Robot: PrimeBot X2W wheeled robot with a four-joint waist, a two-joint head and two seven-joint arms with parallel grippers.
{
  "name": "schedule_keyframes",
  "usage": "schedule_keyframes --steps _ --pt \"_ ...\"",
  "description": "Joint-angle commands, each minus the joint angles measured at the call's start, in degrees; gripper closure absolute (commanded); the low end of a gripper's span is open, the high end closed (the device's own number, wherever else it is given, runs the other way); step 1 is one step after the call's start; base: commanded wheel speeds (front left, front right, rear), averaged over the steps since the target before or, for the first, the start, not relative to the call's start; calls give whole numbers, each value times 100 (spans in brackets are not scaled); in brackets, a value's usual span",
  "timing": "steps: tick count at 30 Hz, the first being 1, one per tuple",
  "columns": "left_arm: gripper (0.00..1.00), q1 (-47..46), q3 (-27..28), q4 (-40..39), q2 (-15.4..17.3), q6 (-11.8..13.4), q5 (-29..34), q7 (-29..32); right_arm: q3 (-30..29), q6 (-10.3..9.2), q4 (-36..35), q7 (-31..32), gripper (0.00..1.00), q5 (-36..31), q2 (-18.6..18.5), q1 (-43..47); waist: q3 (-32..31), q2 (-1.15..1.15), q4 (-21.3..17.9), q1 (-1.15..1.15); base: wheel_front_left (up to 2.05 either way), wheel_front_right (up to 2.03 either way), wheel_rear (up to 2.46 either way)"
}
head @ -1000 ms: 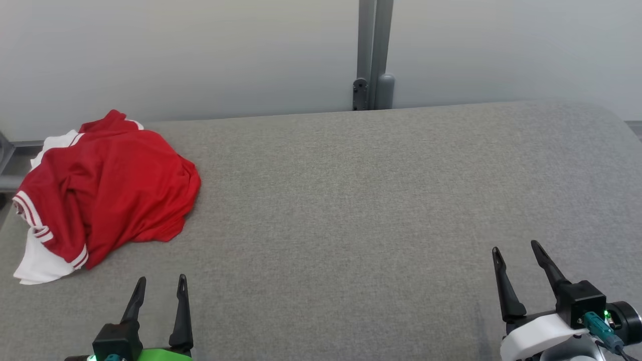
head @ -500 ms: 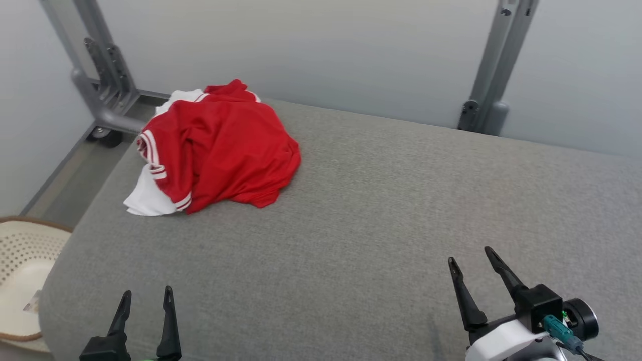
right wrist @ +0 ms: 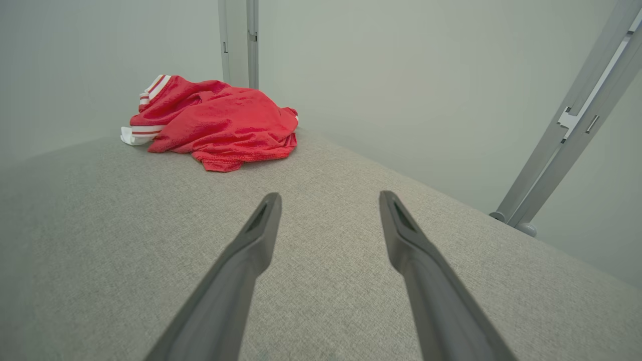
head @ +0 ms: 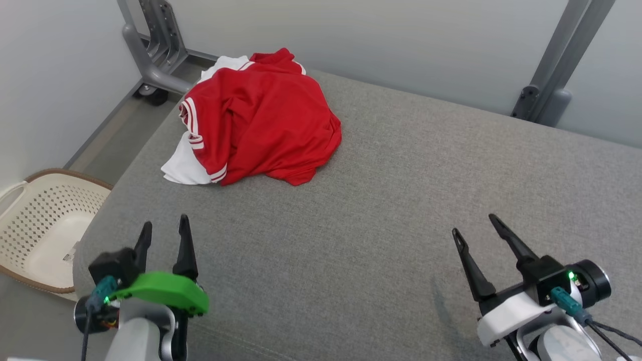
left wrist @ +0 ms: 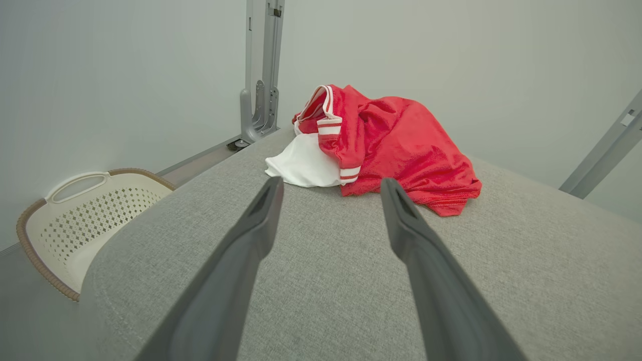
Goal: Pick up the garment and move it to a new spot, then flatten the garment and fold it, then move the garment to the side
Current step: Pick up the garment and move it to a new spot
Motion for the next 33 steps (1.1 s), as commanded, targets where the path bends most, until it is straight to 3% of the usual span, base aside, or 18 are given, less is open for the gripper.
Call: schedule_keyframes --steps 1,8,16,24,25,26,27,33 --pt "0 -426 13 250 8 7 -147 77 -7 -8 -40 -18 0 -15 -99 -160 1005 0 -839 0 0 0 0" --pt "0 -1942 271 1548 317 -105 -543 556 -110 -9 -125 -19 0 -14 -195 -500 1707 0 -1556 0 0 0 0" --pt "0 -2846 573 2624 853 -145 -873 960 -52 -8 -193 -18 0 -20 -11 -750 2050 0 -2119 0 0 0 0" --pt "0 -3078 661 3458 1195 183 -873 970 -89 -8 -194 -18 0 -6 44 -784 2038 0 -2262 0 0 0 0" --pt "21 -3079 635 3528 1212 216 -836 947 -105 -8 -186 -18 0 -7 46 -747 2005 0 -2250 0 0 0 0" --pt "52 -3065 602 3595 1235 252 -793 920 -125 -8 -172 -19 0 -7 46 -704 1965 0 -2230 0 0 0 0" --pt "98 -3035 571 3663 1244 250 -776 906 -143 -8 -159 -19 0 -9 52 -663 1920 0 -2207 0 0 0 0" --pt "100 -2830 416 3666 1263 163 -641 438 -208 -9 -98 -18 0 5 119 -422 1532 0 -2029 0 0 0 0"
